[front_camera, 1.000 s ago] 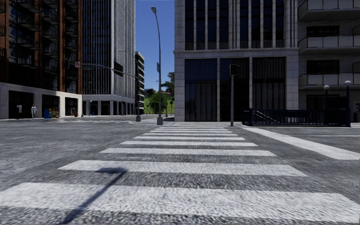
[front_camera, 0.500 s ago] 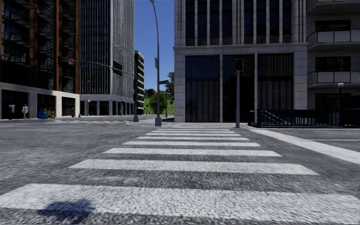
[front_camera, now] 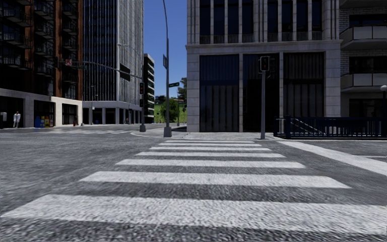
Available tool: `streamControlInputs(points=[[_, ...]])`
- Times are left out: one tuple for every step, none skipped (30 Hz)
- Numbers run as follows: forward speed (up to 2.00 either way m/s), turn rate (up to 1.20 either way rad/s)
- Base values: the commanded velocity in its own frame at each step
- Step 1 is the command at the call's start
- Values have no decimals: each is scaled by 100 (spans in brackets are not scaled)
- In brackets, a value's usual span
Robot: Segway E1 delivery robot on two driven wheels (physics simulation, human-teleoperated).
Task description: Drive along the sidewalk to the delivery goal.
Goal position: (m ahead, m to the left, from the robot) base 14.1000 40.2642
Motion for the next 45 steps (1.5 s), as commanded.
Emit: streamControlInputs(points=[[200, -5], [200, -5], [200, -4], [200, -4], [200, -4], [200, -3], [200, -3], [200, -3], [200, -3], [200, -3], [200, -3], [200, -8], [200, -8], [200, -17], [200, -20], [200, -20], [200, -20], [200, -20], [200, -20], [200, -20], [200, -17], [200, -17], [200, -10], [200, -6], [200, 0], [200, 0], [200, 0], [200, 0], [200, 0], [200, 0], [200, 0], [200, 0], [200, 0], [200, 0], [200, 0], [200, -11], [200, -22], [200, -27], [200, -27], [200, -28], [200, -28], [200, -28], [200, -28], [200, -28], [200, -28]])
